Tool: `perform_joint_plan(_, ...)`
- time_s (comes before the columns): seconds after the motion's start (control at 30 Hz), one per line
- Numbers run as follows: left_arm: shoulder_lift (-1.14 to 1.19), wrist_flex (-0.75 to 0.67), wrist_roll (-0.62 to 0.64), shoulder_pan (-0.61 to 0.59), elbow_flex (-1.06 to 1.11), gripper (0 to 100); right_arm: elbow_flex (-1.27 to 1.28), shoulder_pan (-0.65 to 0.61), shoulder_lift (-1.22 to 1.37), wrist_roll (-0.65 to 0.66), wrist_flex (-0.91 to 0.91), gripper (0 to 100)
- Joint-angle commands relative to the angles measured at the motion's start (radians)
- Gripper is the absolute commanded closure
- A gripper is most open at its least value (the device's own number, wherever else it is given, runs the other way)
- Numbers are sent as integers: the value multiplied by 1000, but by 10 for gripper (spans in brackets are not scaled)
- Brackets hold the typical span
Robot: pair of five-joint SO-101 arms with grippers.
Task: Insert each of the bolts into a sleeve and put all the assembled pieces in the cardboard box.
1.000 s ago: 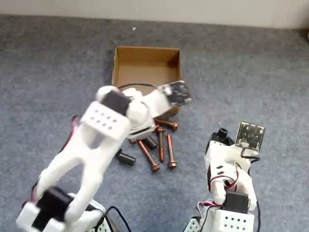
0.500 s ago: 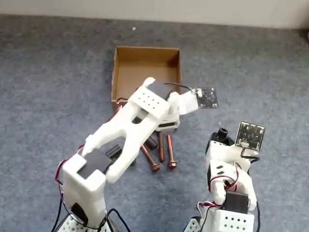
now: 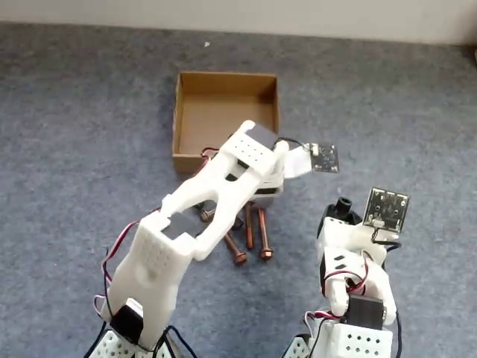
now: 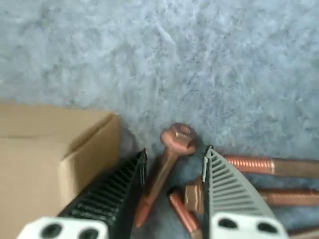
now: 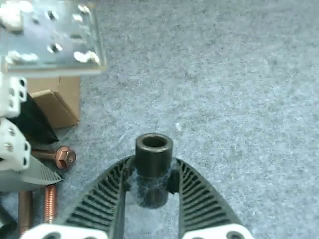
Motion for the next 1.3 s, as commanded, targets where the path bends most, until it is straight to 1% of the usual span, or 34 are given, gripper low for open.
perform_joint_plan(0.0,31,-14,-9,2,-68,801,-16,10,-15,-5,-28,994)
perform_joint_plan(0.07,54,-17,-9,4,-76,830,-16,8,-15,-3,-28,994)
perform_joint_plan(0.23,71,-9,-9,12,-96,967,-16,8,-15,-3,-28,994)
perform_joint_plan(0.3,71,-2,-9,10,-96,994,-16,8,-15,-3,-28,994)
perform_joint_plan(0.4,71,48,-9,4,-96,989,-15,8,-15,-3,-28,994)
perform_joint_plan(0.47,70,55,-9,2,-97,984,-15,8,-15,-3,-28,994)
perform_joint_plan(0.53,70,58,-5,1,-97,944,-15,8,-15,-3,-28,994)
perform_joint_plan(0.63,70,64,-3,-16,-97,856,-15,8,-15,-3,-28,993)
perform_joint_plan(0.7,70,60,-3,-30,-97,836,-15,8,-15,-3,-28,993)
perform_joint_plan(0.9,79,60,-8,-35,-90,886,-13,7,-15,-3,-28,993)
perform_joint_plan(1.13,71,68,-5,-22,-96,998,-13,5,-15,-3,-28,993)
perform_joint_plan(1.27,30,97,5,-18,-96,995,-13,8,-15,-3,-28,993)
